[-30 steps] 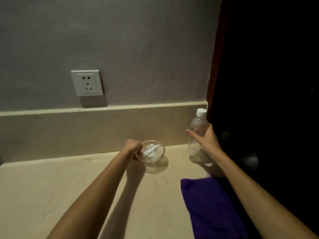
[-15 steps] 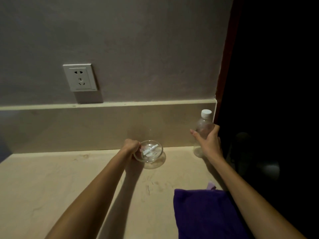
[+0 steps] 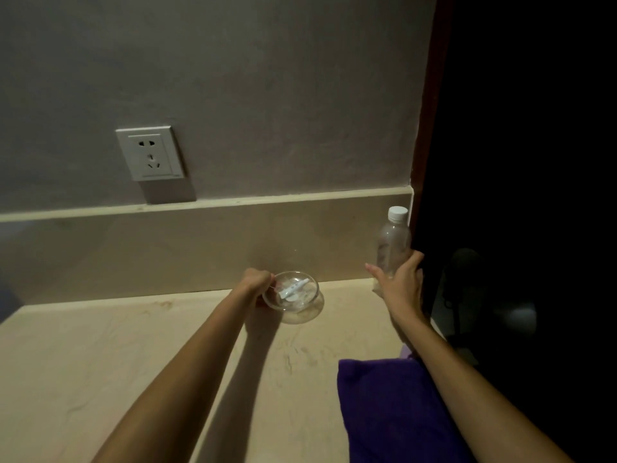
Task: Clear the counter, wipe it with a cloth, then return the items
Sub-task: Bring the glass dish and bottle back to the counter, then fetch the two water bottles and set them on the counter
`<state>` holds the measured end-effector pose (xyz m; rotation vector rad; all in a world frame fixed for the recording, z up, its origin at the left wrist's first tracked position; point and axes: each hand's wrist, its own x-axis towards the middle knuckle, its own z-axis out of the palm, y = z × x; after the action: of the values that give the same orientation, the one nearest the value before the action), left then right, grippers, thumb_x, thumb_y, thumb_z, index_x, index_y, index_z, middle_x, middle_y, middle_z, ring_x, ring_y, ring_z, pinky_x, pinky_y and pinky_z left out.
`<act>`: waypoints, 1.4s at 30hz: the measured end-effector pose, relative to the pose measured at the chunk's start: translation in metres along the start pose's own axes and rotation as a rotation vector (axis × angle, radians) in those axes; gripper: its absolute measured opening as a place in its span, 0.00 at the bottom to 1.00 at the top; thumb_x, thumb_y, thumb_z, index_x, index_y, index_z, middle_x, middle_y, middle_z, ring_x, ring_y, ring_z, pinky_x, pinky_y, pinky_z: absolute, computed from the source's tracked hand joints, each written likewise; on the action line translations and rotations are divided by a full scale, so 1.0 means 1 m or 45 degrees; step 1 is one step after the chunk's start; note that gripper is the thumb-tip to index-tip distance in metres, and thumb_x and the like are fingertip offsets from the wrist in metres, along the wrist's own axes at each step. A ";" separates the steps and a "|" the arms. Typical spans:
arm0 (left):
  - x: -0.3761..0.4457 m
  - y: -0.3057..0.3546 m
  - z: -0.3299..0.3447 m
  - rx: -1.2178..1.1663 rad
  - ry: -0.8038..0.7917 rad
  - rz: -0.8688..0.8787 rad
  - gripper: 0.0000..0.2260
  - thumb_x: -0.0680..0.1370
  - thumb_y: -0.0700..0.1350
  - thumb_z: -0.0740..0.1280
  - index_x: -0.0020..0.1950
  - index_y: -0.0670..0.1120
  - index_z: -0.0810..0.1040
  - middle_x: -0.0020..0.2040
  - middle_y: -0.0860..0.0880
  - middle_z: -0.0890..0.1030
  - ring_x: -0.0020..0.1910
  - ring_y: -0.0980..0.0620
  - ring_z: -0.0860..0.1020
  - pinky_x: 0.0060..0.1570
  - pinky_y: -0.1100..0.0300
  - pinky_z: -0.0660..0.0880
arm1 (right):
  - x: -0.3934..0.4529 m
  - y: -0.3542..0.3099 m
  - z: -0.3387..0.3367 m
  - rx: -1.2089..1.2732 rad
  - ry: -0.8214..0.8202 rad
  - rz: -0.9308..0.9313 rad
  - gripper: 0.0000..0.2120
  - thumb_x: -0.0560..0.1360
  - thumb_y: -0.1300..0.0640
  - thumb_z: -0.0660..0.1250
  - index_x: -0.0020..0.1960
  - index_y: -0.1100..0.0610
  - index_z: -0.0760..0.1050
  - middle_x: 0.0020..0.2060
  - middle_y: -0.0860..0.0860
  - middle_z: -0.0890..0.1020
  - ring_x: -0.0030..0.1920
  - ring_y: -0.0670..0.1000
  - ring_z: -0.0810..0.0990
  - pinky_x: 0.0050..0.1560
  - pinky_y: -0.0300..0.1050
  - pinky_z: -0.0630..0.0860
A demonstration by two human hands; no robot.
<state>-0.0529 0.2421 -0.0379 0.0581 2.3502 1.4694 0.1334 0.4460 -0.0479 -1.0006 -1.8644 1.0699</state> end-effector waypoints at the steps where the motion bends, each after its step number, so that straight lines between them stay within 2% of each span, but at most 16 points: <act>1: 0.000 0.000 0.000 -0.010 -0.003 -0.006 0.10 0.79 0.37 0.66 0.38 0.40 0.78 0.37 0.40 0.79 0.42 0.42 0.81 0.50 0.47 0.81 | 0.001 0.000 0.000 -0.007 0.007 0.005 0.47 0.70 0.46 0.79 0.78 0.56 0.55 0.73 0.62 0.69 0.71 0.64 0.72 0.63 0.58 0.74; 4: 0.002 0.000 0.000 -0.033 0.002 -0.012 0.10 0.79 0.36 0.66 0.37 0.40 0.78 0.37 0.40 0.79 0.43 0.42 0.81 0.53 0.44 0.81 | 0.004 -0.001 0.001 -0.028 0.021 0.009 0.47 0.70 0.47 0.80 0.78 0.57 0.56 0.74 0.62 0.68 0.72 0.64 0.71 0.64 0.59 0.74; 8: 0.003 0.000 0.002 -0.033 0.032 -0.010 0.10 0.79 0.35 0.66 0.37 0.39 0.77 0.37 0.39 0.79 0.42 0.42 0.80 0.46 0.49 0.78 | 0.003 -0.003 0.007 -0.010 0.053 0.034 0.50 0.68 0.46 0.81 0.79 0.56 0.55 0.75 0.62 0.67 0.72 0.64 0.71 0.66 0.62 0.75; 11: 0.003 0.001 0.002 -0.023 0.033 -0.011 0.07 0.79 0.35 0.66 0.42 0.38 0.79 0.38 0.39 0.79 0.42 0.42 0.80 0.50 0.44 0.81 | 0.000 -0.005 0.009 0.009 0.080 0.035 0.50 0.67 0.47 0.81 0.78 0.55 0.55 0.74 0.62 0.69 0.72 0.64 0.72 0.65 0.63 0.76; 13: 0.003 0.002 0.002 0.002 0.047 -0.011 0.04 0.79 0.35 0.66 0.46 0.37 0.80 0.40 0.38 0.80 0.42 0.41 0.80 0.45 0.47 0.79 | -0.001 -0.005 0.008 0.013 0.077 0.047 0.49 0.67 0.48 0.82 0.77 0.54 0.55 0.73 0.62 0.69 0.71 0.64 0.73 0.64 0.62 0.78; 17: 0.002 0.003 0.004 0.050 0.060 -0.027 0.07 0.79 0.35 0.66 0.51 0.34 0.82 0.36 0.39 0.79 0.41 0.41 0.81 0.42 0.50 0.78 | -0.003 -0.004 0.004 -0.021 0.045 0.054 0.47 0.65 0.50 0.83 0.73 0.47 0.55 0.69 0.61 0.72 0.64 0.64 0.78 0.55 0.61 0.83; 19: 0.003 0.002 0.003 0.057 0.069 -0.046 0.08 0.78 0.35 0.66 0.53 0.32 0.82 0.39 0.37 0.80 0.41 0.39 0.82 0.44 0.48 0.80 | -0.005 -0.001 0.001 -0.035 0.034 0.057 0.46 0.65 0.50 0.83 0.71 0.44 0.56 0.68 0.60 0.73 0.61 0.63 0.79 0.50 0.61 0.84; 22: 0.003 0.000 0.001 0.078 0.091 -0.047 0.10 0.78 0.35 0.66 0.54 0.31 0.82 0.43 0.35 0.81 0.43 0.38 0.83 0.45 0.47 0.80 | -0.009 0.000 -0.006 -0.046 0.019 0.052 0.46 0.65 0.50 0.83 0.71 0.44 0.56 0.67 0.60 0.72 0.61 0.63 0.79 0.48 0.61 0.84; 25: 0.002 -0.001 0.000 0.091 0.110 -0.045 0.09 0.78 0.35 0.65 0.52 0.30 0.82 0.43 0.35 0.81 0.44 0.37 0.84 0.44 0.47 0.80 | -0.014 -0.006 -0.018 -0.050 -0.010 0.023 0.47 0.66 0.51 0.83 0.73 0.47 0.54 0.68 0.60 0.72 0.62 0.62 0.78 0.53 0.58 0.82; 28: -0.007 0.003 -0.005 0.155 0.080 -0.017 0.12 0.80 0.37 0.65 0.57 0.30 0.82 0.50 0.32 0.83 0.52 0.36 0.84 0.46 0.46 0.79 | -0.016 -0.010 -0.032 0.085 -0.003 0.035 0.47 0.69 0.54 0.82 0.76 0.51 0.55 0.71 0.61 0.69 0.65 0.61 0.76 0.55 0.51 0.78; 29: -0.011 0.004 -0.009 0.156 0.069 0.006 0.13 0.82 0.39 0.65 0.58 0.30 0.81 0.51 0.31 0.82 0.51 0.35 0.84 0.45 0.46 0.79 | -0.019 -0.013 -0.038 0.149 0.012 0.041 0.46 0.69 0.53 0.82 0.76 0.52 0.56 0.72 0.60 0.69 0.66 0.60 0.75 0.55 0.51 0.78; 32: -0.026 0.008 -0.032 0.020 0.097 0.053 0.18 0.84 0.49 0.62 0.57 0.34 0.79 0.41 0.36 0.76 0.35 0.42 0.77 0.37 0.51 0.77 | -0.032 -0.022 -0.049 0.270 0.041 -0.033 0.41 0.71 0.51 0.80 0.74 0.55 0.59 0.71 0.58 0.69 0.66 0.53 0.73 0.57 0.46 0.72; 34: -0.042 0.008 -0.052 -0.049 0.137 0.085 0.15 0.84 0.51 0.61 0.55 0.39 0.78 0.39 0.41 0.74 0.32 0.48 0.73 0.37 0.53 0.77 | -0.045 -0.032 -0.051 0.287 0.042 -0.120 0.36 0.73 0.49 0.78 0.73 0.56 0.62 0.70 0.56 0.70 0.63 0.48 0.71 0.57 0.43 0.69; 36: -0.068 0.003 -0.074 -0.138 0.160 0.141 0.11 0.84 0.49 0.61 0.51 0.43 0.78 0.37 0.45 0.73 0.32 0.51 0.71 0.36 0.55 0.77 | -0.064 -0.046 -0.044 0.250 0.031 -0.219 0.32 0.75 0.45 0.74 0.70 0.56 0.66 0.68 0.55 0.73 0.65 0.51 0.73 0.60 0.45 0.71; 39: -0.114 -0.012 -0.108 -0.254 0.227 0.271 0.10 0.84 0.46 0.61 0.55 0.43 0.80 0.42 0.45 0.76 0.36 0.54 0.74 0.39 0.56 0.77 | -0.106 -0.072 -0.019 0.289 -0.099 -0.362 0.26 0.78 0.45 0.71 0.68 0.58 0.70 0.66 0.55 0.75 0.66 0.53 0.75 0.65 0.45 0.72; 42: -0.170 -0.045 -0.154 -0.376 0.286 0.348 0.14 0.83 0.46 0.63 0.62 0.40 0.81 0.50 0.44 0.79 0.44 0.52 0.78 0.42 0.54 0.80 | -0.170 -0.103 0.008 0.415 -0.407 -0.403 0.21 0.80 0.46 0.68 0.67 0.57 0.71 0.63 0.52 0.77 0.64 0.50 0.77 0.63 0.42 0.73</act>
<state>0.0623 0.0505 0.0310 0.1498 2.3368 2.0386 0.1697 0.2573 0.0048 -0.3481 -1.9301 1.3374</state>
